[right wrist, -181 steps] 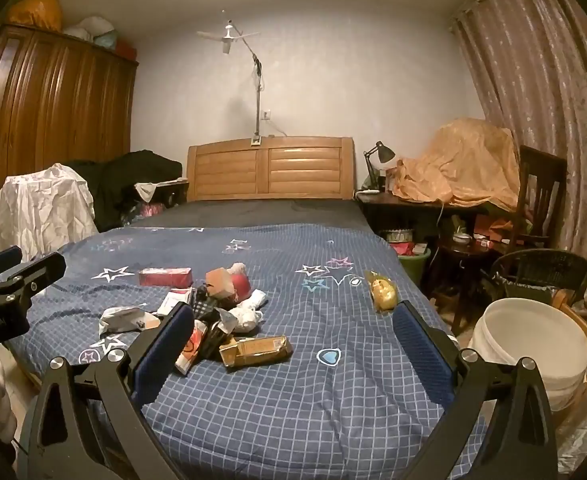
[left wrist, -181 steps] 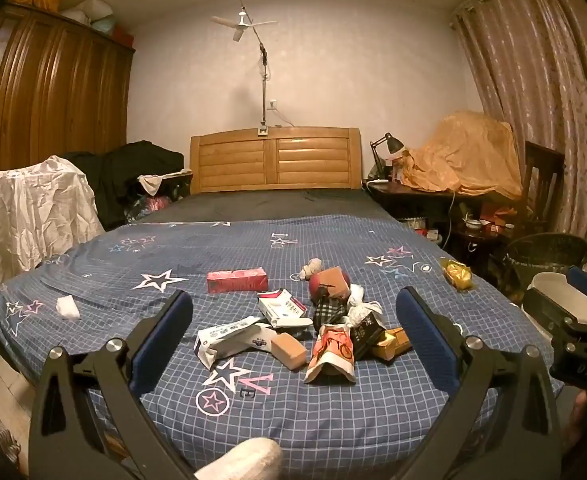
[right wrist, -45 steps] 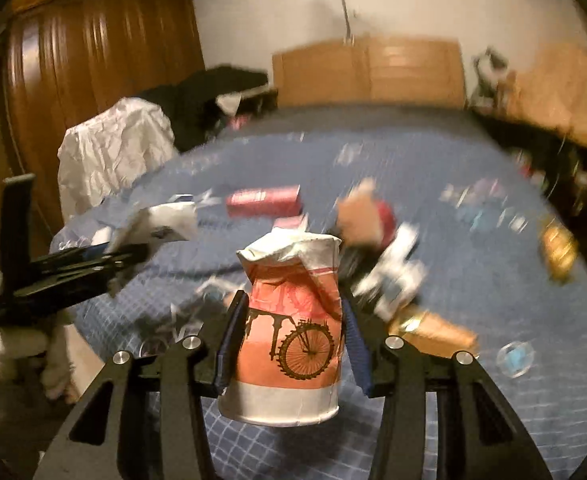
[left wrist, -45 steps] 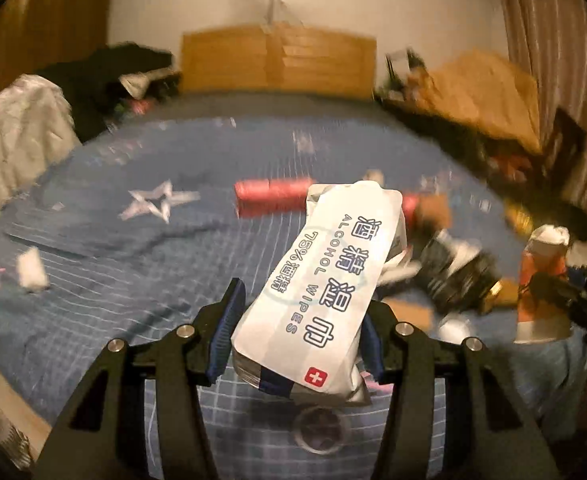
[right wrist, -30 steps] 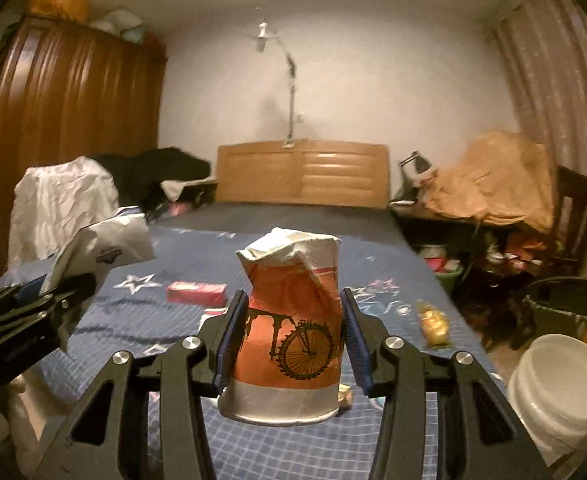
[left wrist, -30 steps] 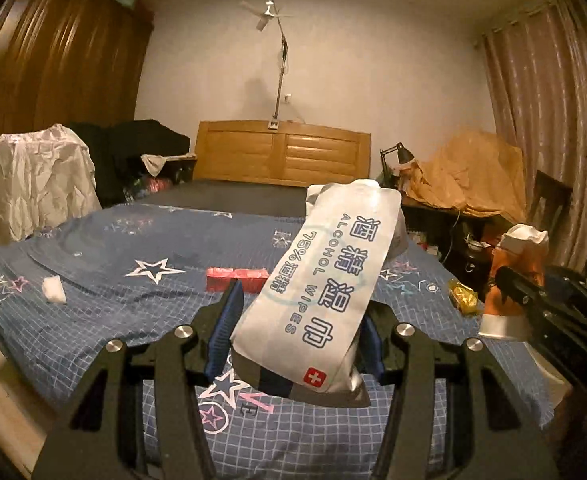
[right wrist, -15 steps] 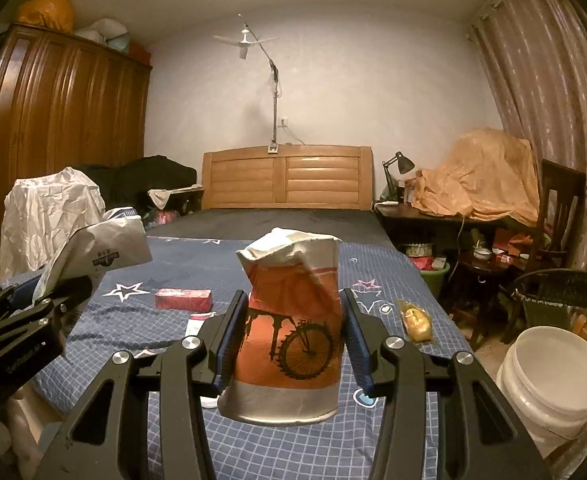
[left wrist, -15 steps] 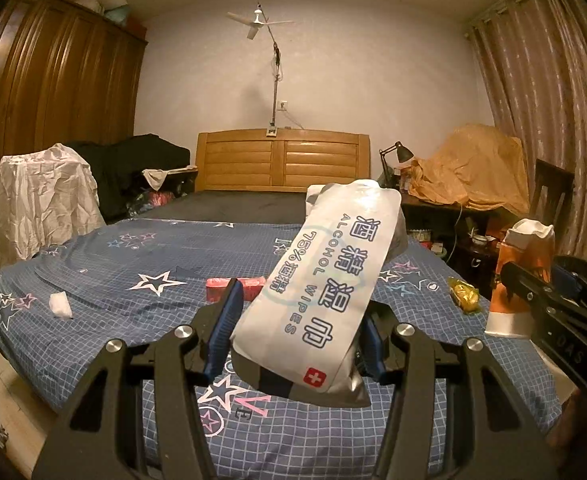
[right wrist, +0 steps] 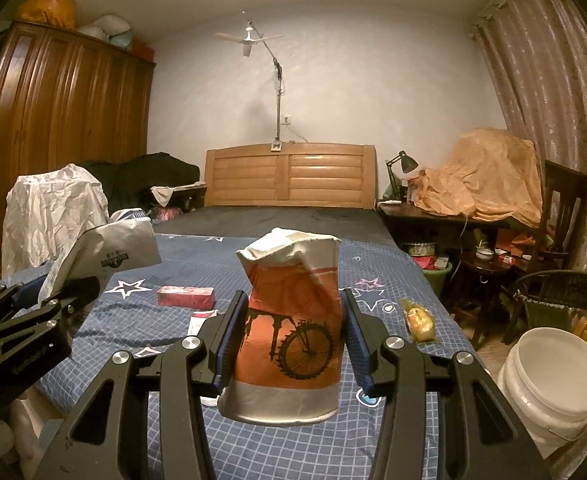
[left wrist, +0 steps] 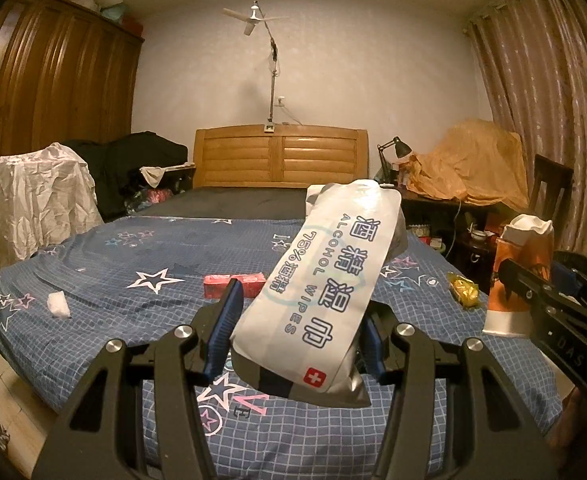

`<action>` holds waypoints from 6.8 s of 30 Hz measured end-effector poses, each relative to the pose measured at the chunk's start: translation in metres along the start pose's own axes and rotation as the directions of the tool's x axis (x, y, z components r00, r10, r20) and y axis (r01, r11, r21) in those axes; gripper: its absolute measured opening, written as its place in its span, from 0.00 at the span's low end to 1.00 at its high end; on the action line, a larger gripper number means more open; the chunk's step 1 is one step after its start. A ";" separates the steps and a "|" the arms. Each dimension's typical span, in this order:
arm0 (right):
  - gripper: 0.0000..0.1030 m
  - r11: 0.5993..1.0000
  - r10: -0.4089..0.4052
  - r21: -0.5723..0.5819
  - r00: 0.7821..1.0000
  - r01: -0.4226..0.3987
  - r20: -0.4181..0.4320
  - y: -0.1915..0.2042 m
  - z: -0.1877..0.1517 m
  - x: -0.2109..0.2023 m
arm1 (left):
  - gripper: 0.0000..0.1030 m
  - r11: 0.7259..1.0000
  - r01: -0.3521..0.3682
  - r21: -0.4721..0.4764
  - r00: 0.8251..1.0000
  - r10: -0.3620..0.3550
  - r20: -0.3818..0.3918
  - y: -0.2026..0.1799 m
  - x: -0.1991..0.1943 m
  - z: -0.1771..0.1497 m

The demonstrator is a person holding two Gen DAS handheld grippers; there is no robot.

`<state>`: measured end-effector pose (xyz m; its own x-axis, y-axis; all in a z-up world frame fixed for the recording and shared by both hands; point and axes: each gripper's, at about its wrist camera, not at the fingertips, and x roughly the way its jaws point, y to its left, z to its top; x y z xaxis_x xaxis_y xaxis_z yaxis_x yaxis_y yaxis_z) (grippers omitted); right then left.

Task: Collect trash
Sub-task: 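Carry the wipes packet and paper cup with both tools over the white bucket, then open both tools to drop the packet and cup into the bucket, then grasp the tan sponge block with the left tool while the right tool grasps the gold cigarette box, then carry the sponge block and cigarette box with both tools over the bucket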

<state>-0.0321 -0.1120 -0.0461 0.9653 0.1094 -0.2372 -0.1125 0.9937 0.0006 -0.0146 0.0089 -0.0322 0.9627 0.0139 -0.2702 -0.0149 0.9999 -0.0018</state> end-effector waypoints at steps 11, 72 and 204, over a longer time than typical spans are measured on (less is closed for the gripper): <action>0.47 0.996 -0.086 0.030 0.996 0.087 -0.029 -0.053 0.024 0.010 | 0.50 0.989 0.132 0.070 0.991 -0.130 -0.035 -0.056 0.034 0.013; 0.47 0.835 -0.211 0.273 0.735 0.478 -0.644 -0.567 -0.088 0.052 | 0.51 0.722 0.682 0.118 0.622 -0.488 -0.612 -0.458 0.208 -0.043; 0.56 0.995 -0.080 0.057 0.997 0.079 0.015 -0.047 -0.020 0.040 | 0.47 0.996 0.082 0.021 0.994 -0.083 0.073 -0.027 0.041 -0.003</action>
<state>0.0071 -0.1547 -0.0746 0.9747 0.0304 -0.2216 -0.0226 0.9990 0.0376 0.0248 -0.0179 -0.0467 0.9778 -0.0692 -0.1977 0.0697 0.9976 -0.0042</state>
